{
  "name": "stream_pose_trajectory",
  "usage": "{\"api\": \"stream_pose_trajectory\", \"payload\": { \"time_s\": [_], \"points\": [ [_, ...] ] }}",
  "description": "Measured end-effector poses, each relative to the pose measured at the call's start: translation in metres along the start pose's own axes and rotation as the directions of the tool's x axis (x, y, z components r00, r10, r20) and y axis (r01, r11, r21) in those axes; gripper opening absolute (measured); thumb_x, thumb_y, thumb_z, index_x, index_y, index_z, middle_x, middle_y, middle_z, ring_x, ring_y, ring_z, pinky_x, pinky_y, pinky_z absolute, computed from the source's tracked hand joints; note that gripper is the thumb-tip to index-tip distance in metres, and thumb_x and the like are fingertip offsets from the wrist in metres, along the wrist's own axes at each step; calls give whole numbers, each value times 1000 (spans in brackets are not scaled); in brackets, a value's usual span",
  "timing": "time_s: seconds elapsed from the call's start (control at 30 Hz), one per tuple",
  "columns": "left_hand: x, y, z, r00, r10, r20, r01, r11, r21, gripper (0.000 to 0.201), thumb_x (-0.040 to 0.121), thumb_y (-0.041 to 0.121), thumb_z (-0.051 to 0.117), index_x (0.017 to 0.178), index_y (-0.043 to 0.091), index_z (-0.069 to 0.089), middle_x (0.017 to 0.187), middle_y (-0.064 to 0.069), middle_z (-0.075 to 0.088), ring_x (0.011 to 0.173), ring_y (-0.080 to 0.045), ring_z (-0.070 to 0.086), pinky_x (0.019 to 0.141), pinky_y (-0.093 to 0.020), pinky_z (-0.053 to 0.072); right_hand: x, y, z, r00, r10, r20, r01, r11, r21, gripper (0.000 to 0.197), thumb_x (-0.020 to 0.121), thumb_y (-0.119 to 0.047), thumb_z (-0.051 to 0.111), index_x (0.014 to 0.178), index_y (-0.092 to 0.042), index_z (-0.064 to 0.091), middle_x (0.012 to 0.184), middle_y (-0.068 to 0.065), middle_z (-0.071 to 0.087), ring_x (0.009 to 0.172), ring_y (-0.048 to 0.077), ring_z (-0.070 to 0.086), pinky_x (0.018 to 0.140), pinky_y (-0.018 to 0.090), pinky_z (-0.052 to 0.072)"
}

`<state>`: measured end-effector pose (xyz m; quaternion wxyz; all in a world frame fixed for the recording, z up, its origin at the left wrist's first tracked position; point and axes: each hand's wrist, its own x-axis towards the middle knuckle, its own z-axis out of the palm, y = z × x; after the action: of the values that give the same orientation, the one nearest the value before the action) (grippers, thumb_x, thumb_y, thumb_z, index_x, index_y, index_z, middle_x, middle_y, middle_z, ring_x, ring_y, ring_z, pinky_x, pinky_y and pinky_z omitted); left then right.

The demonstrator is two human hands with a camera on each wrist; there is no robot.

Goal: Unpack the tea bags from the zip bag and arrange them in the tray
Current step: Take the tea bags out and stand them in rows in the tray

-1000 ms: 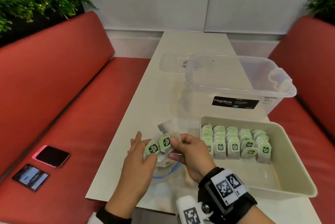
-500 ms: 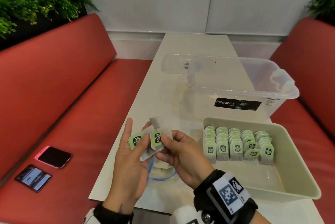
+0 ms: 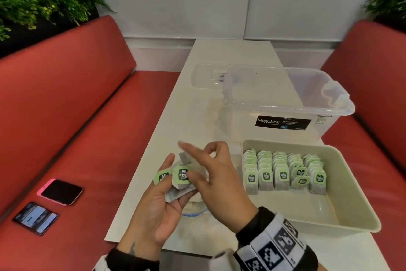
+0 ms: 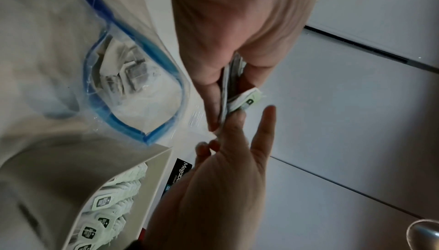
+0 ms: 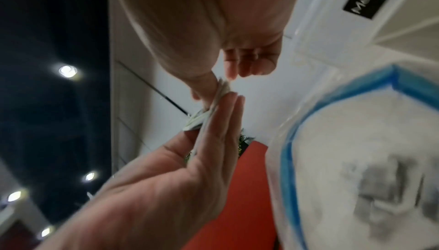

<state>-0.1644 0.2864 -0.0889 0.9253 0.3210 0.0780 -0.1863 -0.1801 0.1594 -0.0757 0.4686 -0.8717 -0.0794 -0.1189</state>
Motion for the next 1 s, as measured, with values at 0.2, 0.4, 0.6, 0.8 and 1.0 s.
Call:
{"api": "stream_pose_trajectory", "payload": {
  "time_s": [0.2, 0.4, 0.6, 0.8, 1.0],
  "points": [
    [1, -8, -2, 995, -81, -58, 85, 995, 61, 28, 90, 1, 45, 111, 11, 61, 85, -15, 73, 69, -25, 72, 50, -33, 57, 5, 8, -17, 940, -290, 182, 342, 831, -439, 35, 84, -29, 44, 106, -48, 63, 124, -2, 50, 103, 19, 36, 80, 35, 40],
    [4, -16, 3, 990, -133, -46, 140, 974, 179, 49, 69, 8, 57, 118, 4, 57, 85, -17, 72, 66, -26, 71, 46, -30, 56, 10, 1, -47, 921, -282, 268, 369, 852, -372, 11, 76, -31, 64, 85, -31, 70, 89, -12, 64, 88, 15, 50, 73, 32, 38],
    [8, -20, 2, 985, -158, -71, 171, 948, 267, 52, 70, 7, 61, 122, 7, 57, 104, -20, 69, 93, -35, 68, 57, -37, 60, 15, 4, -106, 972, 24, 232, 17, 985, -173, 10, 83, -22, 70, 76, -26, 63, 72, -13, 66, 74, 2, 60, 70, 16, 43],
    [8, -28, 8, 986, -148, -74, 164, 938, 306, 48, 73, 7, 67, 120, 8, 58, 108, -16, 69, 89, -33, 69, 62, -42, 60, 31, 33, -147, 948, 235, 213, -121, 890, -440, 21, 81, -25, 72, 67, -31, 58, 71, -14, 64, 69, 1, 58, 66, 19, 43],
    [9, -36, 13, 989, -142, -36, 146, 928, 343, 42, 71, 5, 60, 113, 8, 59, 89, -11, 74, 76, -27, 72, 61, -44, 59, 39, 67, -160, 881, 388, 272, -151, 774, -615, 6, 82, -23, 71, 80, -22, 65, 71, -14, 60, 71, 4, 54, 62, 18, 40]
  ]
}}
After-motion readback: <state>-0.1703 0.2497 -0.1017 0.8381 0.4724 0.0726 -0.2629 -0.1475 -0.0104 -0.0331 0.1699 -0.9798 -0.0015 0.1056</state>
